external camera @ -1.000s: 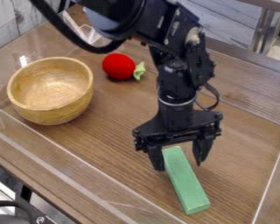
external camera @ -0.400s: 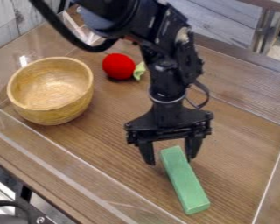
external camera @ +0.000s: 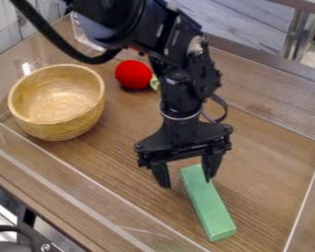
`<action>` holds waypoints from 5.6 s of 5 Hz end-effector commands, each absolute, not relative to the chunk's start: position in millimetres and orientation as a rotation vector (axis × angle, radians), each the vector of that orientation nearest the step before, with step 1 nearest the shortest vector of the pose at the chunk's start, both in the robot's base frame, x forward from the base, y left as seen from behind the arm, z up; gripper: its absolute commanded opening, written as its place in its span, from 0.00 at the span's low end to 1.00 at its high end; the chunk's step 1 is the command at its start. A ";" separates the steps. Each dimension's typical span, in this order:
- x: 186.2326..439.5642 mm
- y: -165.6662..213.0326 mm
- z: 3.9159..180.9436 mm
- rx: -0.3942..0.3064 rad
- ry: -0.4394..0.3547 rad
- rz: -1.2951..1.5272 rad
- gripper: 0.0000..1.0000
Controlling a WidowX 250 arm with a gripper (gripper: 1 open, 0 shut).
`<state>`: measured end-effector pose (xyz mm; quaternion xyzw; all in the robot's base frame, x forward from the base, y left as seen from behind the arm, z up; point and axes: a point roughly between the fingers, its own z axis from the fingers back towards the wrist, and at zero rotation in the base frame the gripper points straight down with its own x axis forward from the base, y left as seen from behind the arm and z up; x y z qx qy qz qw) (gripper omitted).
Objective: Put the green stick in the brown bowl
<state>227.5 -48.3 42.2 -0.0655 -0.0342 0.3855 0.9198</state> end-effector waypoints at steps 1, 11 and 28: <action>242.5 -56.7 47.8 -0.146 -0.110 0.774 1.00; 270.6 8.6 113.1 -0.245 -0.135 0.665 0.00; 211.2 -92.1 26.7 -0.195 -0.124 0.870 1.00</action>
